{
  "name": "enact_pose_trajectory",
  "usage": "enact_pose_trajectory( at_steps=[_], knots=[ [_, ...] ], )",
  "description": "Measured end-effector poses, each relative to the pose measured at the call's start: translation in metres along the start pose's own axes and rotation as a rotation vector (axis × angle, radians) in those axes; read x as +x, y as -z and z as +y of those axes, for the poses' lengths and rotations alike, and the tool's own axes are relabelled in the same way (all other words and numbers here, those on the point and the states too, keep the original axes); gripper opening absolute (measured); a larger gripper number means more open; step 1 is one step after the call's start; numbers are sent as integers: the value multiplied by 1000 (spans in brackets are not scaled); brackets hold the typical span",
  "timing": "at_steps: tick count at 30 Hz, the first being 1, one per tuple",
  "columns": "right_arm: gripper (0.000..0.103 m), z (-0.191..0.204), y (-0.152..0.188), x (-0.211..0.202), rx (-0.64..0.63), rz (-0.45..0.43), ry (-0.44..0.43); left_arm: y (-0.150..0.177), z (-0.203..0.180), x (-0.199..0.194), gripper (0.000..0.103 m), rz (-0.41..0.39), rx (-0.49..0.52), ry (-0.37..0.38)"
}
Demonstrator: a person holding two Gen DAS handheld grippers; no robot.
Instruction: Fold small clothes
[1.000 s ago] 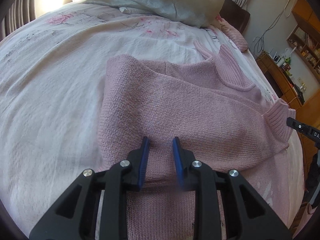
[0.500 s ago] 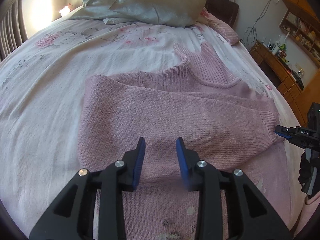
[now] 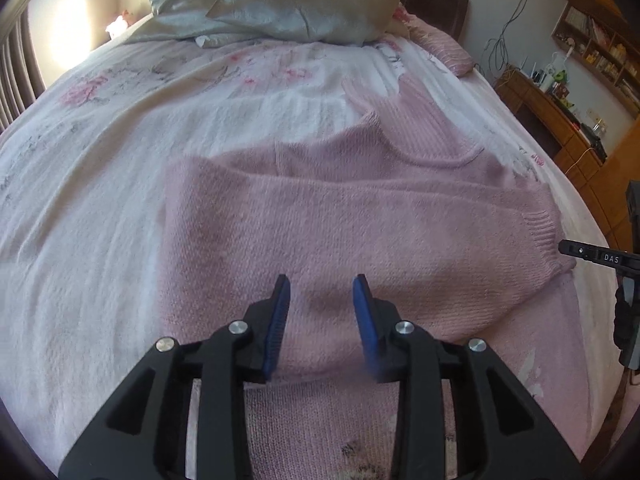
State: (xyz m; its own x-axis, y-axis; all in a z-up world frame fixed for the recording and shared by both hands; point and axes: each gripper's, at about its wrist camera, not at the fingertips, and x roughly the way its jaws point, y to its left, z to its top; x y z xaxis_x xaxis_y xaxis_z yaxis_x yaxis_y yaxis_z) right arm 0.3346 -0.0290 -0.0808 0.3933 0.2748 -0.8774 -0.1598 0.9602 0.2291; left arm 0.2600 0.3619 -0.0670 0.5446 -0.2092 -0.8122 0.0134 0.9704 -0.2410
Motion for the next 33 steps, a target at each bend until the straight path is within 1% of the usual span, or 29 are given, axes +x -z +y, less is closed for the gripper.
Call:
enact_pose_trajectory(
  at_steps=[1,2,3,4,6,7,8,9,10,12,14,15,16,18,20,21,22,23,24,25,29,31,33],
  knots=[
    [41,6,-10,-1,-6,-11,-41,-12,-3,-1,44,-12,4,12],
    [44,14,-22,2,-19,-24,-74,-26,-4,2,45,-16,1,28],
    [49,21,-34,7,-35,-28,-87,-39,-6,7,46,-18,-9,40],
    [51,27,-48,14,-47,-23,-91,-52,-7,14,46,-17,-16,47],
    [54,39,-76,32,-48,-12,-134,-75,-12,35,49,8,-26,68],
    [59,43,-89,42,-44,-8,-156,-86,-13,47,49,23,-29,78],
    [61,50,-102,51,-43,-5,-168,-95,-15,59,49,33,-25,83],
    [66,57,-114,61,-41,-6,-169,-104,-16,71,49,42,-24,84],
    [68,62,-124,70,-38,-2,-172,-111,-17,83,51,56,-33,94],
    [69,72,-141,92,-23,18,-189,-123,-16,109,52,90,-65,119],
    [75,81,-153,112,-17,31,-199,-133,-17,127,52,107,-84,144],
    [80,84,-156,120,-21,30,-192,-138,-18,136,52,116,-92,151],
    [82,85,-159,127,-22,28,-172,-143,-19,143,52,121,-105,154],
    [84,87,-164,144,-9,33,-146,-149,-20,157,53,133,-122,150],
    [84,89,-165,152,-16,14,-133,-153,-20,169,51,140,-133,140],
    [82,91,-166,152,-32,0,-127,-153,-23,170,47,125,-129,139],
    [68,93,-165,151,-53,-13,-126,-154,-25,169,30,104,-120,161],
    [54,95,-165,149,-73,-19,-144,-154,-27,168,21,100,-115,195],
    [28,94,-163,145,-78,-11,-188,-154,-29,166,8,101,-117,230],
    [24,92,-161,140,-74,-19,-222,-153,-30,161,7,84,-116,253],
    [21,89,-145,102,-112,-102,-293,-145,-30,128,7,-5,-84,318],
    [20,89,-134,76,-143,-152,-329,-137,-31,104,7,-50,-44,346],
    [20,90,-122,50,-182,-190,-373,-126,-37,77,7,-103,21,371]
  ],
)
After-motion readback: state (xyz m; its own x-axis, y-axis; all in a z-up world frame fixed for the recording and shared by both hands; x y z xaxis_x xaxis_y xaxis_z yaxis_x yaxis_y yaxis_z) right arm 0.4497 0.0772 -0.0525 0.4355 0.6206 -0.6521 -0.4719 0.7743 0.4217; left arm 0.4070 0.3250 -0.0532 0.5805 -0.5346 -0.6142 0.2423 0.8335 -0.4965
